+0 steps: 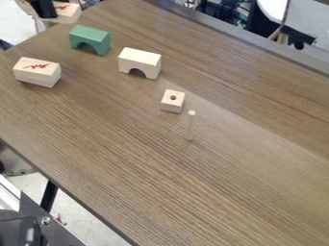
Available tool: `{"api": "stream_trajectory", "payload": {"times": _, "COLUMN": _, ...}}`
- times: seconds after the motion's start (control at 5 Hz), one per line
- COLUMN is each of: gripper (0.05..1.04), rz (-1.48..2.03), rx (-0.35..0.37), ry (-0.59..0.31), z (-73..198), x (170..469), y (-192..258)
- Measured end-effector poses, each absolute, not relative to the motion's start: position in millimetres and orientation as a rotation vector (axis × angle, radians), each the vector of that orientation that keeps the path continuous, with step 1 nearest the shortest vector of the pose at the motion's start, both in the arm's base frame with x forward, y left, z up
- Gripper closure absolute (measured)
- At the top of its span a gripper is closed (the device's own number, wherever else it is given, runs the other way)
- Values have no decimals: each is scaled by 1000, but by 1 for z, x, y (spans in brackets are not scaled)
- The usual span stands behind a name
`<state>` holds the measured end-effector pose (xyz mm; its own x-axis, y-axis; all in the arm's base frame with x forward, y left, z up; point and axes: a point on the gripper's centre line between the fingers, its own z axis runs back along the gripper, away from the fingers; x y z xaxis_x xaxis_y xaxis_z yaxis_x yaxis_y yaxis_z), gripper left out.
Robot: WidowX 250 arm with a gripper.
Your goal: Put the white rectangle on the green arch
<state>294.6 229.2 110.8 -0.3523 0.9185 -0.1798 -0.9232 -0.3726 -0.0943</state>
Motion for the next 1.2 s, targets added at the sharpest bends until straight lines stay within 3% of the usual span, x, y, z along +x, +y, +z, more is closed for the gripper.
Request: {"api": "stream_trajectory", "payload": {"times": 1.2, "gripper": 537, "rz": 1912, "rx": -167, "ry": 49, "z": 71, "x": 340, "y": 216}}
